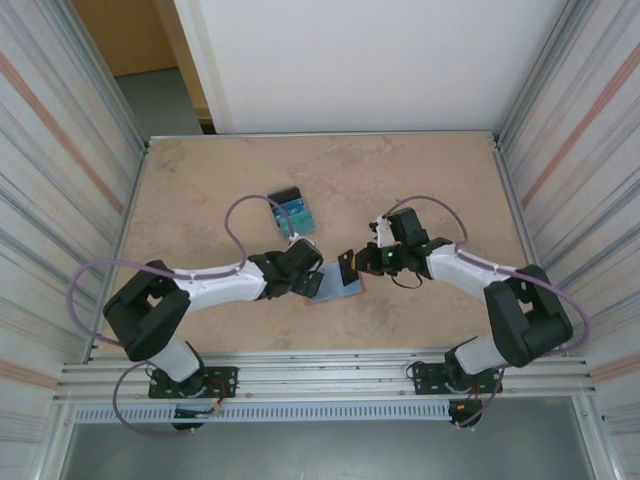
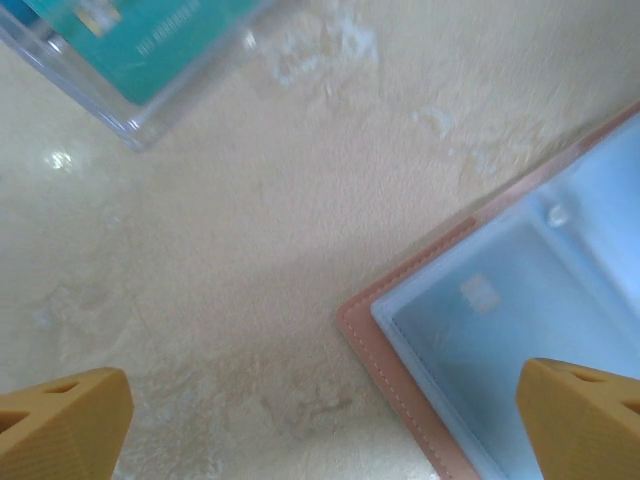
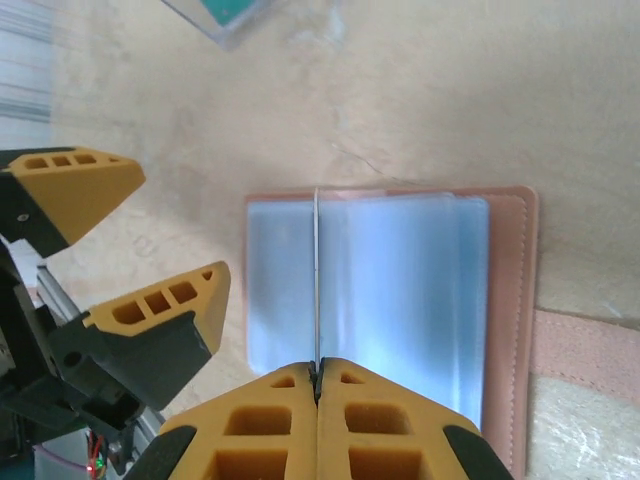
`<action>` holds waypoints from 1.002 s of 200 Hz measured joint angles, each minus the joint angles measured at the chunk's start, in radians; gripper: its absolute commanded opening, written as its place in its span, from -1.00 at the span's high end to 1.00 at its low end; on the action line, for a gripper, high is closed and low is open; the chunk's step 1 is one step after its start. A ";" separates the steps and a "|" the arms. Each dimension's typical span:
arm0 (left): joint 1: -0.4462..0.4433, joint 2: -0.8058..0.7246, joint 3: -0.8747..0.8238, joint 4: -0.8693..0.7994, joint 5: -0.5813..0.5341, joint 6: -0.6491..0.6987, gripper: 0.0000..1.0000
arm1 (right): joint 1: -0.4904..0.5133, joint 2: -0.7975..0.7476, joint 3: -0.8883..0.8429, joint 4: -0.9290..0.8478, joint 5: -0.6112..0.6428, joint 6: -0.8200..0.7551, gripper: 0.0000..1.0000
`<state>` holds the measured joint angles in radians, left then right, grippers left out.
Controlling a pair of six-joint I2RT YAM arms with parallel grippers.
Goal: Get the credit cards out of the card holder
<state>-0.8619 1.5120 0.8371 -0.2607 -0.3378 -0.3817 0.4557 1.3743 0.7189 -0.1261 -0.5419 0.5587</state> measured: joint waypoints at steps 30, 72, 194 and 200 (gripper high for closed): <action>0.039 -0.114 -0.008 0.014 0.043 -0.016 -0.97 | 0.000 -0.101 -0.034 0.020 -0.010 -0.019 1.00; 0.087 -0.274 -0.024 0.053 0.165 0.016 -0.96 | 0.018 -0.191 -0.055 0.026 -0.053 -0.080 1.00; 0.136 -0.319 0.095 0.020 0.795 0.441 -0.07 | 0.148 -0.187 0.184 -0.233 -0.190 -0.483 1.00; 0.136 -0.310 0.098 0.017 0.811 0.447 0.04 | 0.151 -0.177 0.194 -0.244 -0.193 -0.494 1.00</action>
<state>-0.7258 1.2018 0.9348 -0.2436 0.4728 0.0658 0.6067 1.1976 0.9131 -0.3698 -0.7353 0.0650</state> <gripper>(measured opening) 0.561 0.061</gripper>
